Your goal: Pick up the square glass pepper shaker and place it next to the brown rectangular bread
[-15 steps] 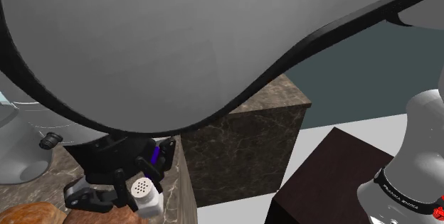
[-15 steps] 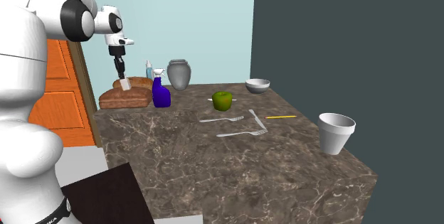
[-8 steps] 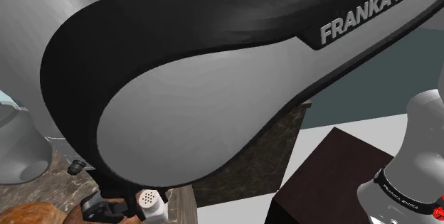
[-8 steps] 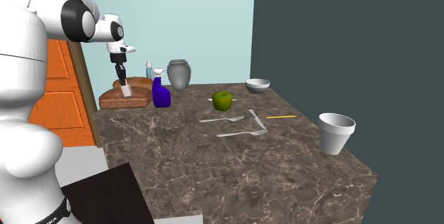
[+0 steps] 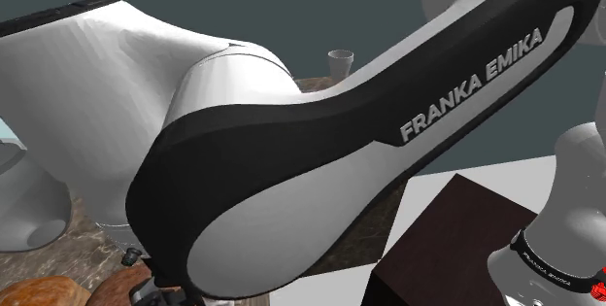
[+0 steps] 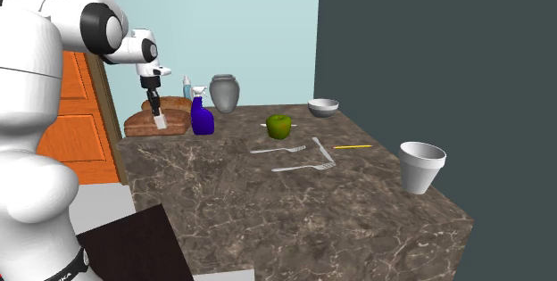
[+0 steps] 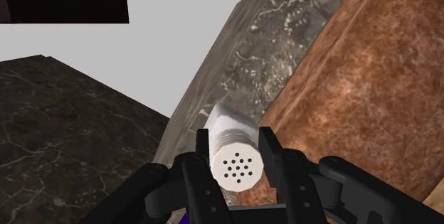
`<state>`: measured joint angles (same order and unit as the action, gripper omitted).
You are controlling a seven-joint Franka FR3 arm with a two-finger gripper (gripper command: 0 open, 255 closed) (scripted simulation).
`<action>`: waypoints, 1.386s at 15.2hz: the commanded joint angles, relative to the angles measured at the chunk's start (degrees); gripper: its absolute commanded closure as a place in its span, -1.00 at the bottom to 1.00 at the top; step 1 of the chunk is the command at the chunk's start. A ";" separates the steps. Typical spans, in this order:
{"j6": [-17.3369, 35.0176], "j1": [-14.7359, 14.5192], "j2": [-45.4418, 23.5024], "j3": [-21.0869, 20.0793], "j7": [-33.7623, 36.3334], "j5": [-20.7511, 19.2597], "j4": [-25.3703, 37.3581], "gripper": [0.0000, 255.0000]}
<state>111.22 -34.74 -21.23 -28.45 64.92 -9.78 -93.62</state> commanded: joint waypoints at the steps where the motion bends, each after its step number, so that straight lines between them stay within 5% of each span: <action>1: 1.55 -0.11 -0.60 0.13 0.27 -0.36 -0.99 1.00; 15: 5.89 -0.32 -2.35 0.63 0.91 -1.42 -3.78 1.00; 16: 5.89 -0.32 -2.35 0.63 0.91 -1.42 -3.78 -1.00; 21: 5.88 -0.32 -2.35 0.63 0.91 -1.42 -3.78 -1.00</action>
<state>117.11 -35.06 -23.58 -27.81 65.83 -11.20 -97.40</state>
